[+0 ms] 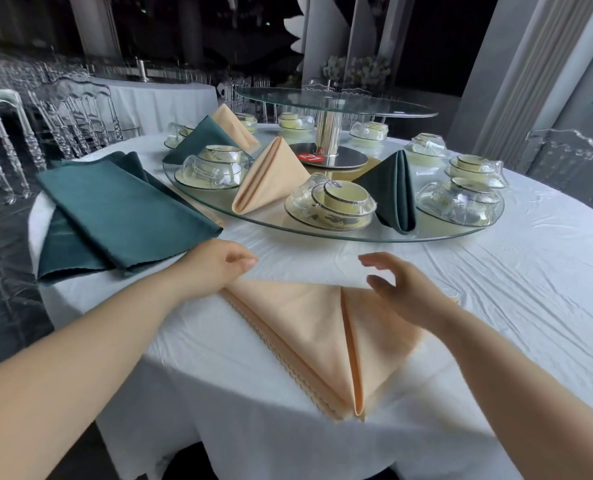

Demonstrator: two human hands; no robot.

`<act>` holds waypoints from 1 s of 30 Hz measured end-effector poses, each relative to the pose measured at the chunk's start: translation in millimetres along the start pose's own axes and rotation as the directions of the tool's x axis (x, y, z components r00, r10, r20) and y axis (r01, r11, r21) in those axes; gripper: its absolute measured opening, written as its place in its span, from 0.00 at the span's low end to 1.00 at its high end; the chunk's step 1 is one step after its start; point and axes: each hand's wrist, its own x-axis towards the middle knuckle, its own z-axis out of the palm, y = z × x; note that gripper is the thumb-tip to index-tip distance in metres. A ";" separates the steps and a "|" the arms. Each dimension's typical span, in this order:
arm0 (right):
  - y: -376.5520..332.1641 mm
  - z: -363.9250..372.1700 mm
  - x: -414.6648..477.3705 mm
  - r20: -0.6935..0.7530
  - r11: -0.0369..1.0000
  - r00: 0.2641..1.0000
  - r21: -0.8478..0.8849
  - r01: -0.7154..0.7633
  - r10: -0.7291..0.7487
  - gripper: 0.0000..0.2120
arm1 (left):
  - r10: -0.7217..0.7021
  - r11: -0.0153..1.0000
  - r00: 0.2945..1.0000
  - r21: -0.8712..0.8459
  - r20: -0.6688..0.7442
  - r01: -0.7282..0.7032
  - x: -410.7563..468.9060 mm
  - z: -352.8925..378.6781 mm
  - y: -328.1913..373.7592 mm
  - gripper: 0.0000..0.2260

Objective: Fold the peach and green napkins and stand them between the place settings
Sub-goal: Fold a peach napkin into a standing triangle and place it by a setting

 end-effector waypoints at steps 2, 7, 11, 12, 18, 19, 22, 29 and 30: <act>6.0 -16.7 8.0 0.106 0.986 0.991 -0.153 -0.067 0.084 0.18 | 0.004 0.999 0.988 0.031 0.156 -0.009 11.1 1.5 9.6 0.10; 7.9 -34.2 15.6 0.354 0.928 0.889 -0.331 -0.171 0.289 0.17 | -0.140 0.985 0.885 0.156 0.445 0.077 29.3 -3.7 19.4 0.05; 1.9 -32.7 20.6 0.431 0.876 0.837 -0.470 -0.111 0.337 0.15 | -0.201 0.951 0.831 0.308 0.519 0.038 35.8 0.3 28.3 0.08; 2.0 -31.8 21.8 0.443 0.864 0.828 -0.494 -0.094 0.343 0.12 | -0.208 0.943 0.824 0.333 0.527 0.025 35.5 2.2 30.1 0.08; -6.0 -36.7 23.3 0.402 0.883 0.872 -0.465 -0.070 0.280 0.05 | -0.163 0.930 0.839 0.364 0.519 -0.044 27.1 -1.6 34.7 0.08; -8.7 -40.4 24.9 0.344 0.898 0.914 -0.437 -0.047 0.215 0.07 | -0.121 0.933 0.872 0.355 0.475 -0.065 27.4 -6.1 37.3 0.09; -18.8 -55.2 29.4 -0.008 0.926 0.999 -0.377 0.034 -0.040 0.05 | 0.037 0.951 0.977 0.294 0.211 -0.099 26.9 -26.9 51.8 0.08; -18.7 -60.7 14.9 -0.372 0.719 0.725 -0.652 0.240 -0.580 0.08 | 0.590 0.789 0.634 0.522 -0.500 -0.323 2.8 -35.3 56.7 0.07; -15.3 -55.5 10.6 -0.336 0.694 0.731 -0.674 0.254 -0.594 0.09 | 0.623 0.762 0.625 0.545 -0.470 -0.349 -0.8 -29.7 47.8 0.08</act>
